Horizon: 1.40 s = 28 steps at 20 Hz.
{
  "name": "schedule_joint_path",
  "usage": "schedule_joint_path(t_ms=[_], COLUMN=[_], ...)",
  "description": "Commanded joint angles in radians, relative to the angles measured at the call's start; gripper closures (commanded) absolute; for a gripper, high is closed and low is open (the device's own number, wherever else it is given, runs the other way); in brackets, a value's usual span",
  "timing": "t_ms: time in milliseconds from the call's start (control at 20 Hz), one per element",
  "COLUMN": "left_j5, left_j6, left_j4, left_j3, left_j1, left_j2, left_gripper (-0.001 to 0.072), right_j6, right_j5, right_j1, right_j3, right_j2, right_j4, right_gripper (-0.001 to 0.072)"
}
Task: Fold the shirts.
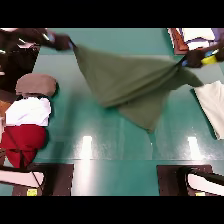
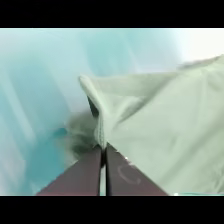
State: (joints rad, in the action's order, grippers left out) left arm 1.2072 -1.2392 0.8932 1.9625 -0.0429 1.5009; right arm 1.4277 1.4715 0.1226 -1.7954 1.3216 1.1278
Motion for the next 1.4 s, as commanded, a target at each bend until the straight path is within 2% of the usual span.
schedule_joint_path(t_ms=[0,100,350,450,650,750,950,1100,1200,1350], left_j5=[-0.086,-0.151,-0.261,-0.279,-0.228,-0.161,-0.028,0.034,0.016,-0.14], left_j6=[0.002,0.01,0.01,0.009,-0.011,-0.04,-0.11,-0.123,-0.122,-0.113], left_j4=[0.018,0.023,0.023,0.023,0.028,0.114,0.331,0.33,0.326,0.335], left_j3=[0.089,0.089,0.089,0.089,0.095,0.084,-0.039,-0.232,-0.368,-0.501], left_j1=[0.008,0.008,0.008,0.008,0.008,0.008,0.008,0.008,0.008,0.008], left_j2=[-0.23,-0.362,-0.601,-0.652,-0.671,-0.64,-0.537,-0.414,-0.323,-0.156], left_gripper=[0.0677,0.0677,0.0678,0.0678,0.0678,0.0678,0.0677,0.0677,0.0677,0.0677], right_j6=[0.0,0.0,0.0,0.0,0.001,0.002,0.014,0.014,0.014,0.011], right_j5=[0.09,0.084,-0.1,-0.13,-0.126,-0.124,-0.059,-0.014,-0.017,-0.119], right_j1=[-0.025,-0.025,-0.025,-0.025,-0.025,-0.025,-0.019,0.008,0.029,0.047], right_j3=[-0.275,-0.365,-0.218,-0.234,-0.333,-0.303,-0.171,-0.103,-0.053,-0.014], right_j2=[0.0,-0.033,-0.29,-0.354,-0.372,-0.364,-0.252,-0.08,0.056,0.248], right_j4=[0.009,0.027,0.11,0.149,0.157,0.157,0.156,0.157,0.157,0.155], right_gripper=[0.0695,0.0695,0.0695,0.0696,0.0695,0.0696,0.0696,0.0696,0.0696,0.0695])
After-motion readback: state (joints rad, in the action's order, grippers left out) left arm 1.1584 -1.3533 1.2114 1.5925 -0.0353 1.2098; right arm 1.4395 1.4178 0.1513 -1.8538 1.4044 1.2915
